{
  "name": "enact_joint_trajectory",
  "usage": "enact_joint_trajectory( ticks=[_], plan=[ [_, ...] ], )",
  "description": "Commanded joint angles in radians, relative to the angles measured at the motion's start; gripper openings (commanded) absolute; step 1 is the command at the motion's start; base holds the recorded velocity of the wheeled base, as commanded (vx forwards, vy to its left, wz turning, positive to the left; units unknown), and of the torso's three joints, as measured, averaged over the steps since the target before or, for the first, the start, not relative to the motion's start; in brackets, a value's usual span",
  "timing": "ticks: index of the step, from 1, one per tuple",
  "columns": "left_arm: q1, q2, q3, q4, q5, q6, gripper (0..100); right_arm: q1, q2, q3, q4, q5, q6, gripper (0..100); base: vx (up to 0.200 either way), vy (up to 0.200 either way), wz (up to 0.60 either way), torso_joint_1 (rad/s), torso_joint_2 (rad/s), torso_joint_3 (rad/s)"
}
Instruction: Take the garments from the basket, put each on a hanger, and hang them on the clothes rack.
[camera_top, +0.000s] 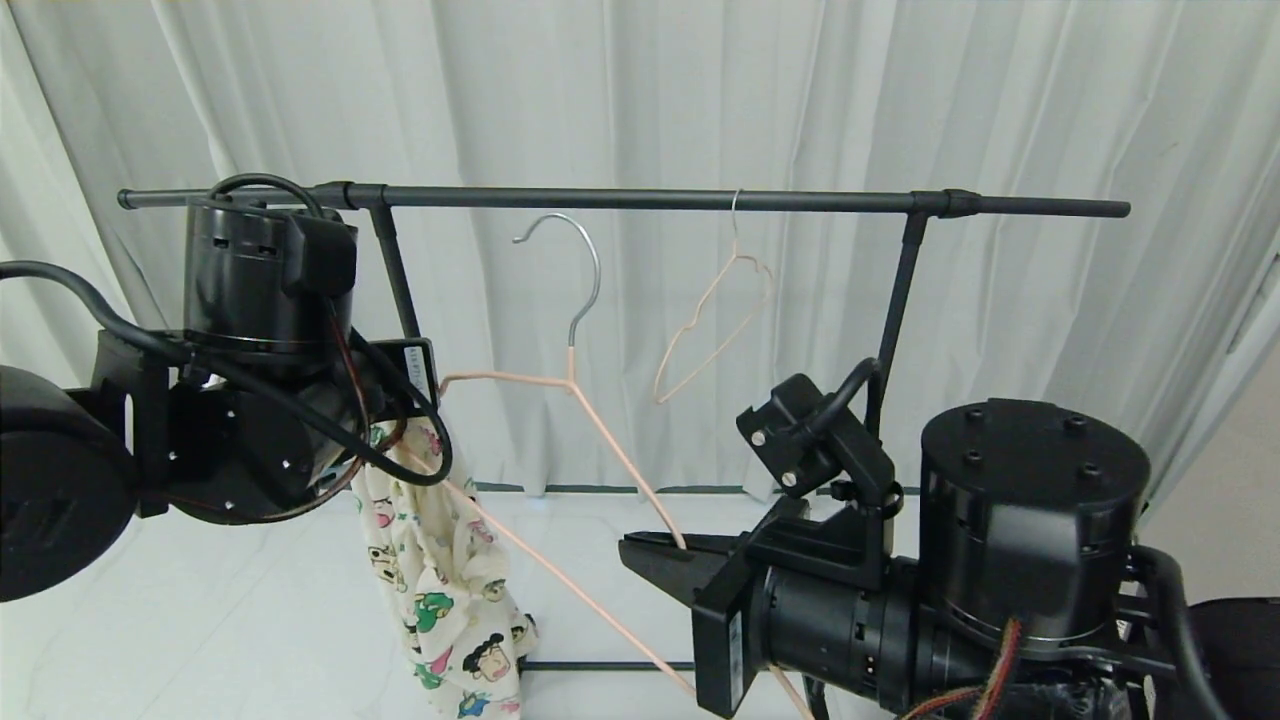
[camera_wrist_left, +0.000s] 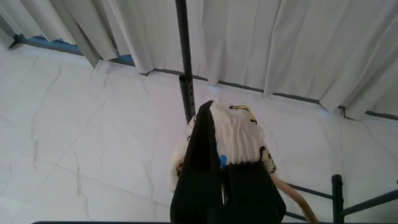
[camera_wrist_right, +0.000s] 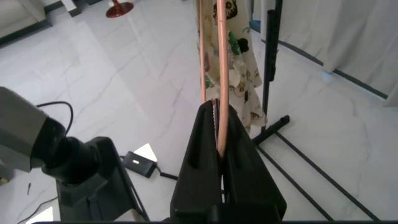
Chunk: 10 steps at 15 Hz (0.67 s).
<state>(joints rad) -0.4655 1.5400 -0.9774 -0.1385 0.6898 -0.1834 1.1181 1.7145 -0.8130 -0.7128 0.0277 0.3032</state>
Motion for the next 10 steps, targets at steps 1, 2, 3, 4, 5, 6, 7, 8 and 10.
enact_joint_trajectory(
  ticks=[1,2,3,4,5,6,7,8,10],
  plan=[
    [-0.018,-0.014,0.0,0.004,0.001,-0.001,0,0.002,0.036,-0.031,-0.001,-0.017,0.001,0,0.0,0.0,0.0,0.0,0.0,0.0],
    [-0.019,-0.021,0.0,0.022,0.001,0.001,0,0.003,0.048,-0.04,-0.011,-0.023,0.002,0,0.0,0.0,0.0,0.0,0.0,0.0],
    [-0.027,-0.032,0.0,0.042,-0.007,0.001,0,0.006,0.063,-0.048,-0.034,-0.023,0.005,0,0.0,0.0,0.0,0.0,0.0,0.0],
    [-0.036,-0.047,0.0,0.068,-0.021,0.001,0,0.014,0.074,-0.052,-0.053,-0.023,0.01,0,0.0,0.0,0.0,0.0,0.0,0.0],
    [-0.045,-0.066,0.0,0.089,-0.061,0.002,0,0.017,0.08,-0.057,-0.053,-0.023,0.01,0,0.0,0.0,0.0,0.0,0.0,0.0],
    [-0.054,-0.093,-0.003,0.114,-0.121,0.002,0,0.022,0.083,-0.057,-0.054,-0.023,0.01,0,0.0,0.0,0.0,0.0,0.0,0.0],
    [-0.062,-0.115,-0.007,0.135,-0.161,0.002,0,0.026,0.085,-0.057,-0.056,-0.023,0.01,0,0.0,0.0,0.0,0.0,0.0,0.0],
    [-0.068,-0.126,-0.009,0.142,-0.177,0.002,0,0.028,0.086,-0.057,-0.056,-0.023,0.01,0,0.0,0.0,0.0,0.0,0.0,0.0],
    [-0.104,-0.143,-0.01,0.142,-0.216,0.002,0,0.034,0.093,-0.057,-0.059,-0.023,0.011,0,0.0,0.0,0.0,0.0,0.0,0.0]
  ],
)
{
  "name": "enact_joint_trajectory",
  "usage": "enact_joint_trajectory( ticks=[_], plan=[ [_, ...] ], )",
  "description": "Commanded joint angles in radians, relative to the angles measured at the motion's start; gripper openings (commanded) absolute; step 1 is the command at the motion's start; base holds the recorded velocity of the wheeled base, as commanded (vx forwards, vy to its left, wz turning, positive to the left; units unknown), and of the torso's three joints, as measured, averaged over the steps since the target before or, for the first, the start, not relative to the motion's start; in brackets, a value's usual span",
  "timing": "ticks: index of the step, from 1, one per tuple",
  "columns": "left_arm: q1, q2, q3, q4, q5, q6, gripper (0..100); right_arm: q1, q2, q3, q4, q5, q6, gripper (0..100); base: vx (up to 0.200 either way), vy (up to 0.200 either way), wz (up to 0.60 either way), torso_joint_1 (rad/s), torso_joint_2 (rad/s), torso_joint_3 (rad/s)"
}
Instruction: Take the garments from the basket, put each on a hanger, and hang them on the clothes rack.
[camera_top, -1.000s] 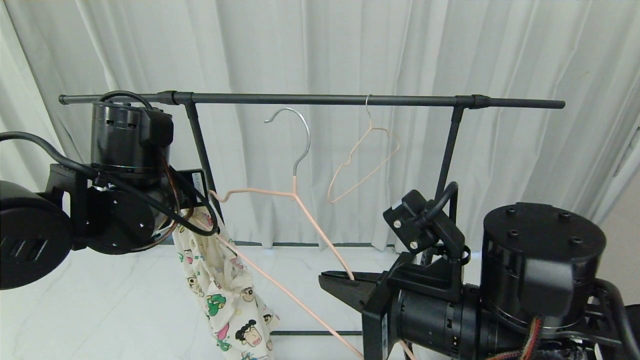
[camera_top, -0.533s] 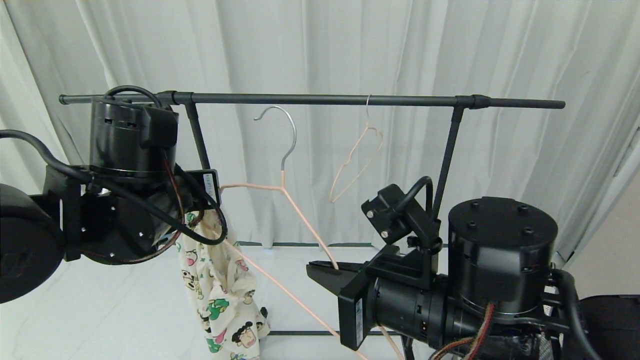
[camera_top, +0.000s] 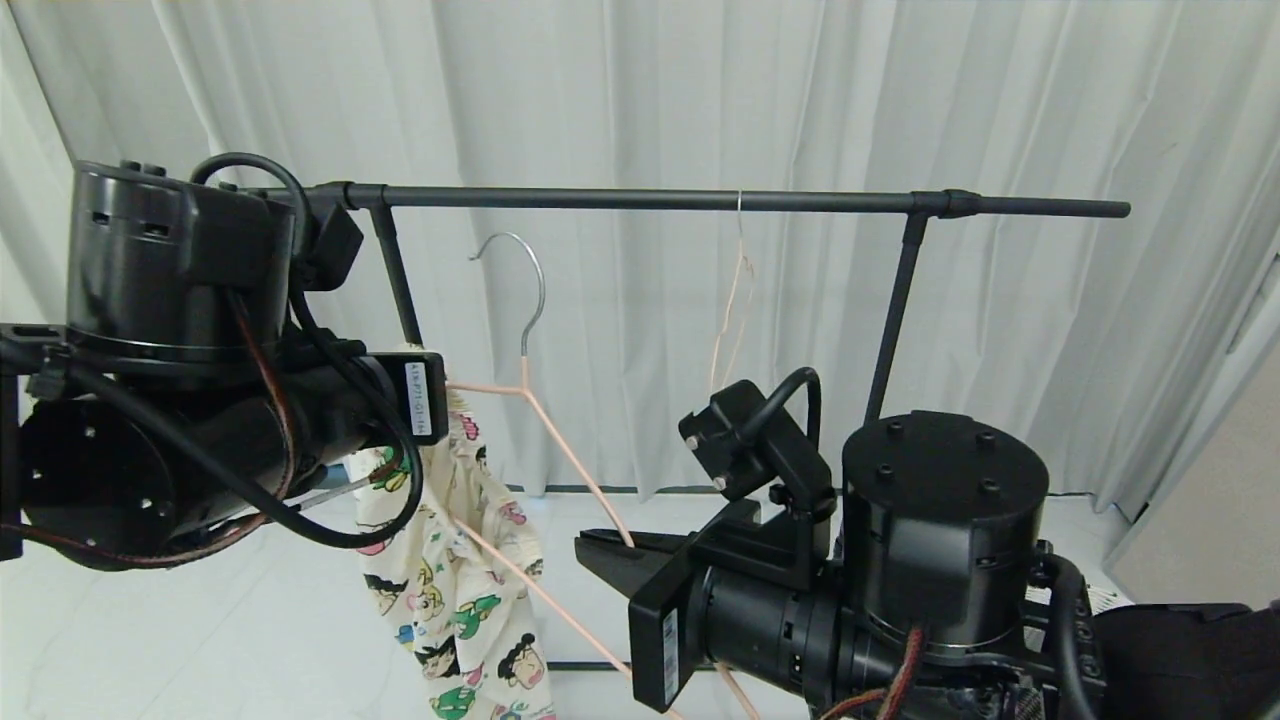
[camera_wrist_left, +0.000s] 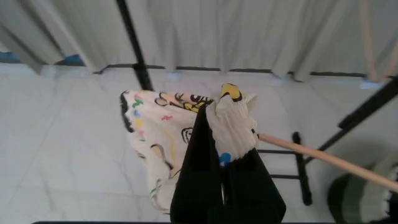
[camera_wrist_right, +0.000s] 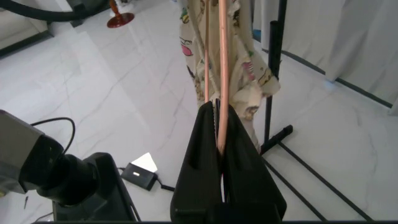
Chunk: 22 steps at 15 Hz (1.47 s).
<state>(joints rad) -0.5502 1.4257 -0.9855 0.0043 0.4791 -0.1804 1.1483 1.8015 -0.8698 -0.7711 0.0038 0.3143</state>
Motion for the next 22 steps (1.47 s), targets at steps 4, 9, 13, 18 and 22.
enact_joint_trajectory(
  ticks=[4,9,13,18,22],
  plan=[
    [-0.145,-0.064,-0.01,-0.003,-0.076,-0.013,0,0.007,0.029,-0.015,-0.019,-0.001,0.008,0,0.0,0.0,0.0,0.0,0.0,0.0],
    [-0.181,-0.131,-0.004,-0.003,-0.194,-0.019,0,0.007,0.035,-0.017,-0.02,-0.038,0.009,0,0.0,0.0,0.0,0.0,0.0,0.0],
    [-0.172,-0.136,0.013,-0.003,-0.189,-0.016,0,0.007,0.027,-0.011,-0.076,-0.091,0.002,0,0.0,0.0,0.0,0.0,0.0,0.0],
    [-0.162,-0.182,0.019,-0.006,-0.189,0.058,100,0.01,0.018,-0.003,-0.136,-0.199,-0.076,0,0.0,0.0,0.0,0.0,0.0,0.0],
    [-0.146,-0.24,0.053,-0.006,-0.192,0.113,100,0.001,0.012,0.087,-0.247,-0.225,-0.173,0,0.0,0.0,0.0,0.0,0.0,0.0]
  ],
)
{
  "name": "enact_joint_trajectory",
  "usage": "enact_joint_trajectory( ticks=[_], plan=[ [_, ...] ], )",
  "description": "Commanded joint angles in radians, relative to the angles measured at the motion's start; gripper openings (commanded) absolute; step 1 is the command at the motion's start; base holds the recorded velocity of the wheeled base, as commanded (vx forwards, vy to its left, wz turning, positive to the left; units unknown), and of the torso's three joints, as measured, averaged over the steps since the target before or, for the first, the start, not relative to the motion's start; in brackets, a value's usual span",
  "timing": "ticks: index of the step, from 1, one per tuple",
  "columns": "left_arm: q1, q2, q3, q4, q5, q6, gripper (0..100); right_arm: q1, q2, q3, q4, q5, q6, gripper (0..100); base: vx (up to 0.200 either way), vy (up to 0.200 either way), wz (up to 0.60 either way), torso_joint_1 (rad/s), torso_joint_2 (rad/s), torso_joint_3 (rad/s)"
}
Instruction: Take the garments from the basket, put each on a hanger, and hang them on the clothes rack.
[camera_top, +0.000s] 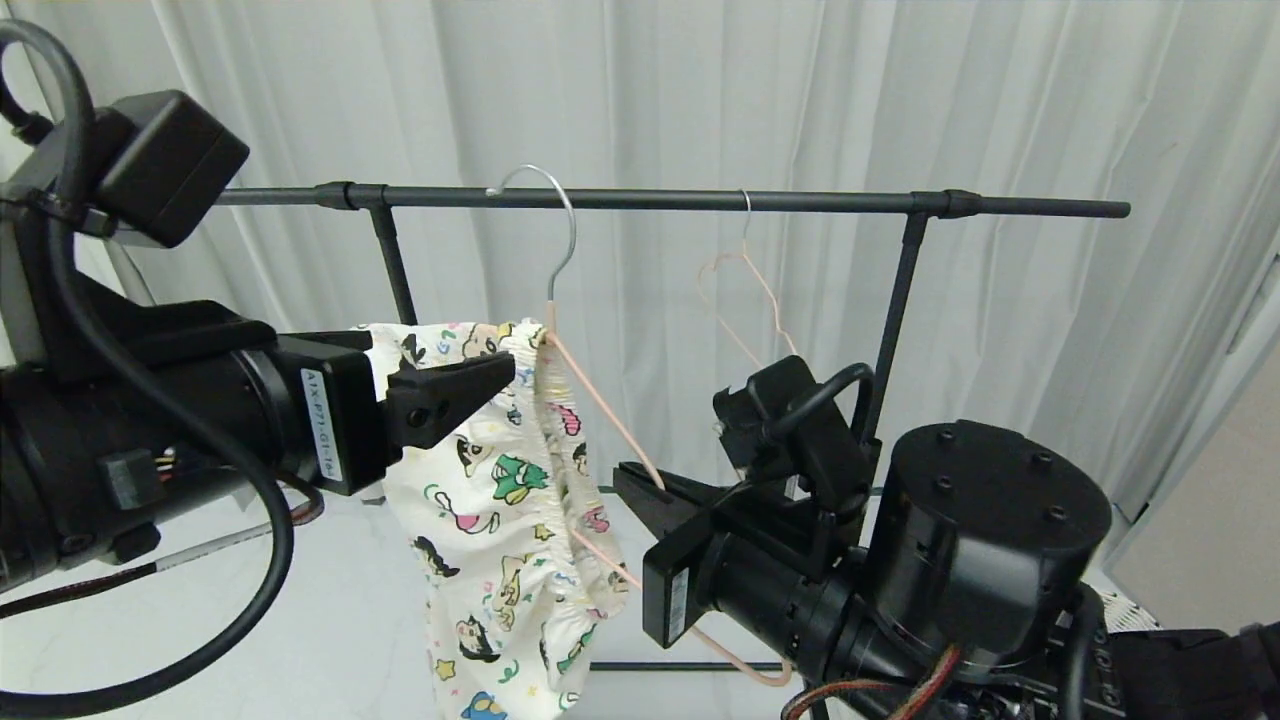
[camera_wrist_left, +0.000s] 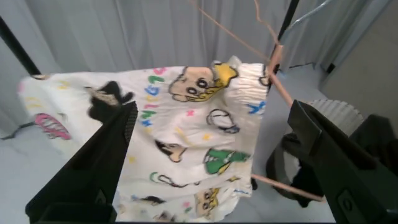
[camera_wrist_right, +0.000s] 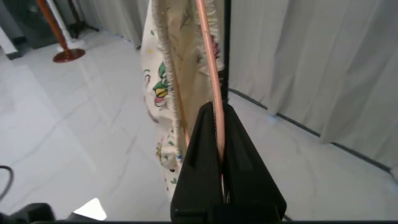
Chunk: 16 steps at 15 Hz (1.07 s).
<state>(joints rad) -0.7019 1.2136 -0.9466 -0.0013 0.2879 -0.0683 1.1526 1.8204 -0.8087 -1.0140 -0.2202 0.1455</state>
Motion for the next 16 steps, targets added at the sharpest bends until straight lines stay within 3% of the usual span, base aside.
enact_joint_trajectory(
  ticks=[1,3,5,8,10,12,16],
  plan=[
    [0.013,-0.059,0.06,0.0,-0.006,0.073,100,-0.008,-0.021,0.082,-0.054,-0.001,-0.038,0,0.0,0.0,0.0,0.0,0.0,0.0],
    [0.018,-0.091,0.124,-0.003,-0.036,0.159,100,-0.017,-0.075,0.177,-0.081,0.013,-0.083,0,0.0,0.0,0.0,0.0,0.0,0.0],
    [0.019,-0.134,0.203,-0.029,-0.177,0.239,100,-0.024,-0.178,0.299,-0.083,0.094,-0.106,0,0.0,0.0,0.0,0.0,0.0,0.0],
    [0.019,-0.128,0.273,-0.074,-0.276,0.351,100,-0.033,-0.263,0.439,-0.083,0.193,-0.184,0,0.0,0.0,0.0,0.0,0.0,0.0],
    [0.012,-0.14,0.328,-0.083,-0.404,0.407,100,-0.033,-0.297,0.513,-0.083,0.255,-0.251,0,0.0,0.0,0.0,0.0,0.0,0.0],
    [-0.001,-0.151,0.388,-0.083,-0.526,0.443,100,-0.025,-0.313,0.545,-0.083,0.272,-0.304,0,0.0,0.0,0.0,0.0,0.0,0.0],
    [-0.068,-0.152,0.447,-0.085,-0.53,0.464,100,0.016,-0.326,0.545,-0.083,0.269,-0.322,0,0.0,0.0,0.0,0.0,0.0,0.0]
  ],
)
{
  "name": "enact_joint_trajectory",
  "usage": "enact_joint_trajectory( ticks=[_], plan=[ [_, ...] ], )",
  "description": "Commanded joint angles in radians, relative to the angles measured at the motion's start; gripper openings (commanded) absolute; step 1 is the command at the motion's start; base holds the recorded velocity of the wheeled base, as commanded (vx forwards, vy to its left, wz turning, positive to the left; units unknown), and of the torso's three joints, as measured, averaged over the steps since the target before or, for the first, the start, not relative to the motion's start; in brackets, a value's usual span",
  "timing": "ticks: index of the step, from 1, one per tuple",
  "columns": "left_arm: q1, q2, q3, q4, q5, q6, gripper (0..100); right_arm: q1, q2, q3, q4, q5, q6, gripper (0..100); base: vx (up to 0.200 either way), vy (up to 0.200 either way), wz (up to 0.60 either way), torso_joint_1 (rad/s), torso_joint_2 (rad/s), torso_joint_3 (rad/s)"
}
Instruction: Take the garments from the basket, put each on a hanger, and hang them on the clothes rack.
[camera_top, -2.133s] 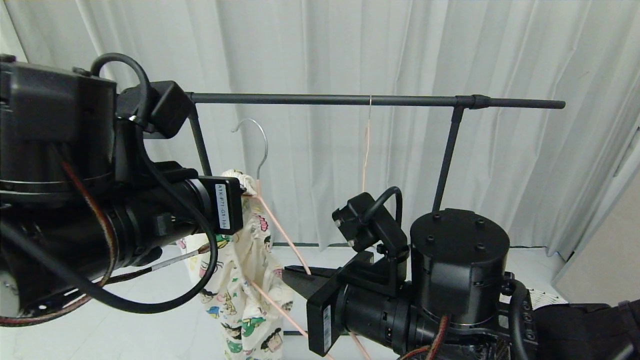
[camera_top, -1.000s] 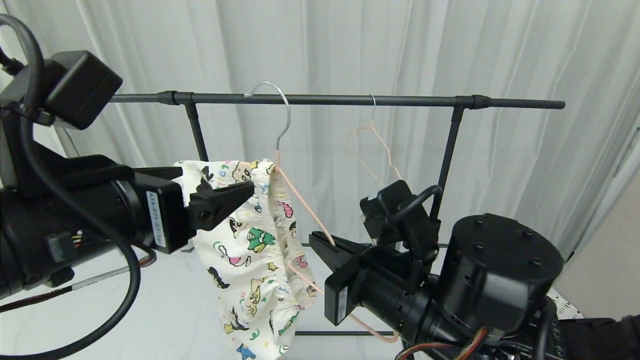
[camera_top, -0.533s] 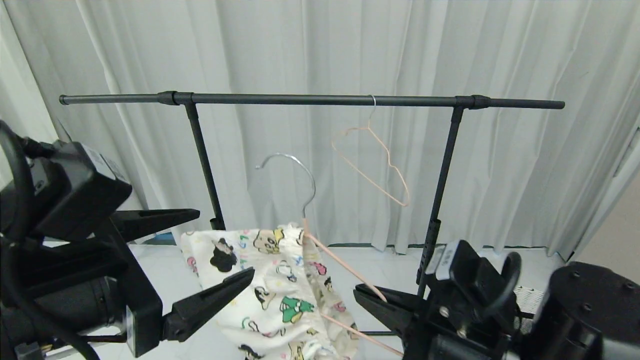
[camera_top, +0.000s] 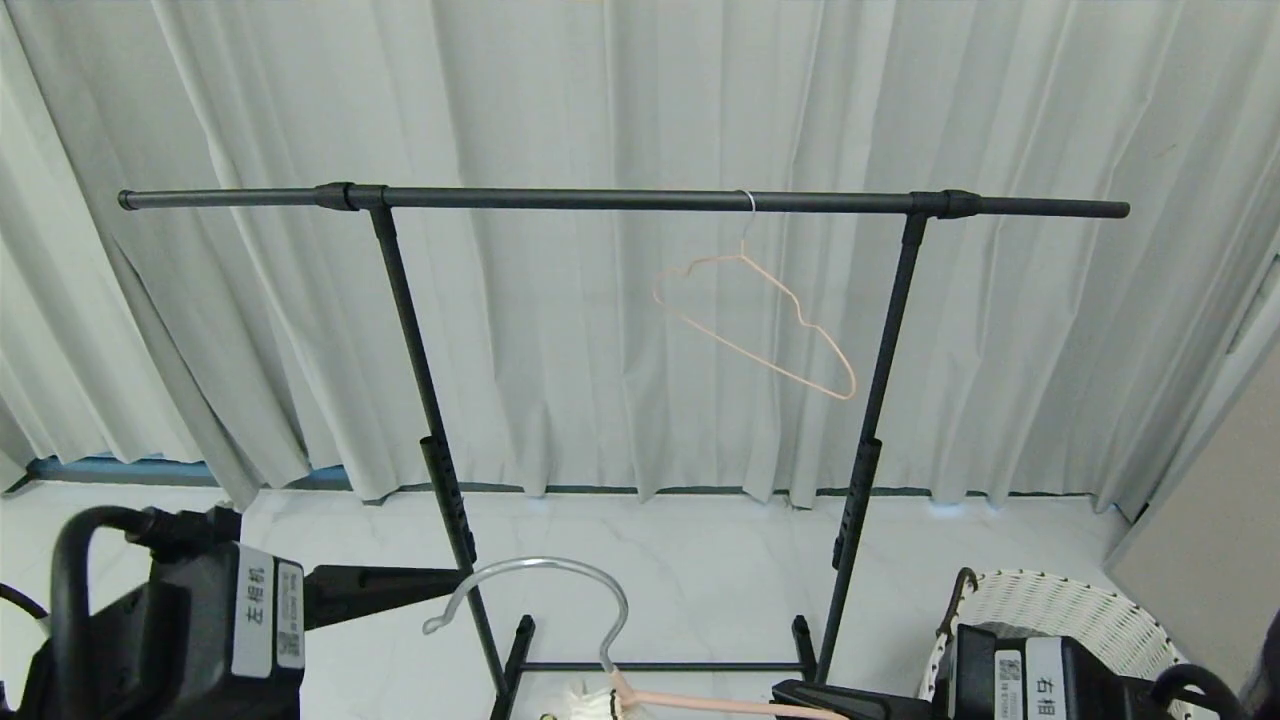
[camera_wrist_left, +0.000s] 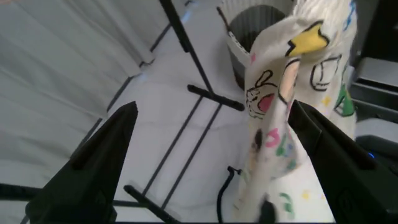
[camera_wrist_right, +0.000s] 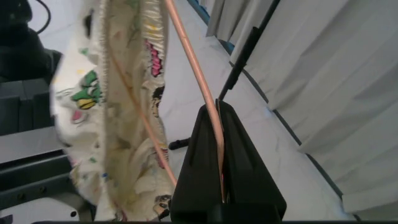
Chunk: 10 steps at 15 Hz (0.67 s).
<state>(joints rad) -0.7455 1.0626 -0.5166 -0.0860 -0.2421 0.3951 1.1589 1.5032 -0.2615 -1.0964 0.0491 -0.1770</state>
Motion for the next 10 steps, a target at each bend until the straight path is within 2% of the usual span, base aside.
enact_joint_trajectory(
  ticks=[1,3,8,9,10],
  plan=[
    [-0.048,0.0,0.027,0.0,0.0,0.001,100,0.018,-0.006,-0.007,0.0,-0.002,-0.009,0,0.0,0.0,0.0,0.0,0.0,0.0],
    [-0.086,0.0,0.032,0.0,0.001,0.001,100,0.022,0.002,-0.013,0.0,-0.005,-0.016,0,0.0,0.0,0.0,0.0,0.0,0.0],
    [-0.092,0.002,0.079,0.0,0.006,-0.001,100,0.024,0.0,-0.056,0.0,-0.006,-0.018,0,0.0,0.0,0.0,0.0,0.0,0.0],
    [-0.092,0.005,0.079,0.0,0.006,-0.001,0,0.028,-0.001,-0.058,0.0,-0.006,-0.021,0,0.0,0.0,0.0,0.0,0.0,0.0],
    [-0.09,0.01,0.076,0.0,0.009,-0.002,0,0.033,-0.003,-0.056,0.0,-0.006,-0.024,0,0.0,0.0,0.0,0.0,0.0,0.0]
  ],
)
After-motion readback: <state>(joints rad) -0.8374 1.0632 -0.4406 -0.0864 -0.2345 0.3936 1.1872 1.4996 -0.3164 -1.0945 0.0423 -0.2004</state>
